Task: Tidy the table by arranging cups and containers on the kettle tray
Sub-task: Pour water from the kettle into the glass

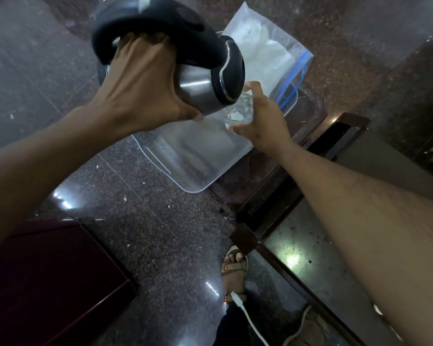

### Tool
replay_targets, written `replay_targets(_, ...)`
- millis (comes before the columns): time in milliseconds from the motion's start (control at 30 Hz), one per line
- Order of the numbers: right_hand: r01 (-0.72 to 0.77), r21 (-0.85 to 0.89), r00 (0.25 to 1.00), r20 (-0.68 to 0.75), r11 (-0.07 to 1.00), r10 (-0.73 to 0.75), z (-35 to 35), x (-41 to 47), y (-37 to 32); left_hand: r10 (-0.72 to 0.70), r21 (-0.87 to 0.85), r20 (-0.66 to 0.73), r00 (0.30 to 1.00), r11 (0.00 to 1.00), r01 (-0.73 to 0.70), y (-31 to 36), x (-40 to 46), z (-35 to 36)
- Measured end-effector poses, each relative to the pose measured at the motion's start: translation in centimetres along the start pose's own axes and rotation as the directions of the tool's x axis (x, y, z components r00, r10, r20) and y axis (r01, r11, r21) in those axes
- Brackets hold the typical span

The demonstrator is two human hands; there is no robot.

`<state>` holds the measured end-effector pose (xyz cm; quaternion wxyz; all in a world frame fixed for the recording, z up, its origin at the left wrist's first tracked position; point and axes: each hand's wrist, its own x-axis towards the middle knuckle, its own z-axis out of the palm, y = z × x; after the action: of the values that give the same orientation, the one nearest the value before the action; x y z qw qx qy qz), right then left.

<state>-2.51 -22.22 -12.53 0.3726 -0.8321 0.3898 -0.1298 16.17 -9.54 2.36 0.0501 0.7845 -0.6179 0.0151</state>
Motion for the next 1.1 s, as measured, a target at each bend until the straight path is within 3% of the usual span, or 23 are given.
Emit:
replay_targets(200,-0.027,-0.036,1.0,-0.011,0.999,0.027,0.2,0.2,-0.1,-0.085,-0.223,-0.024,0.996,0.972,0.078,-0.4,-1.9,0.8)
replay_targets(300,-0.033,-0.019,0.999,-0.009,0.999,0.033,0.0,0.0,-0.4,-0.237,-0.352,-0.073,0.969,0.915,0.197,-0.6,-3.0,1.5)
replay_targets(500,-0.014,-0.006,1.0,0.001,1.0,0.014,-0.4,-0.3,-0.6,-0.602,-0.617,-0.074,0.795,0.654,0.437,0.8,-5.6,4.7)
replay_targets(667,-0.023,-0.016,1.0,0.012,1.0,0.023,-0.5,-0.3,-0.7,-0.751,-0.764,-0.107,0.652,0.482,0.429,2.1,-6.5,7.5)
replay_targets(867,-0.023,-0.018,0.999,0.023,1.0,0.023,-0.7,-0.4,-1.0,-0.773,-0.796,-0.021,0.634,0.397,0.457,2.7,-7.1,9.1)
replay_targets(1000,-0.023,-0.004,0.999,0.03,1.0,0.023,-0.9,-0.5,-1.0,-0.786,-0.757,-0.005,0.618,0.407,0.512,5.6,-10.0,9.5)
replay_targets(1100,-0.032,-0.001,0.999,0.019,0.999,0.032,-0.8,-0.5,-1.0,-0.814,-0.723,-0.089,0.573,0.449,0.526,8.7,-12.6,9.4)
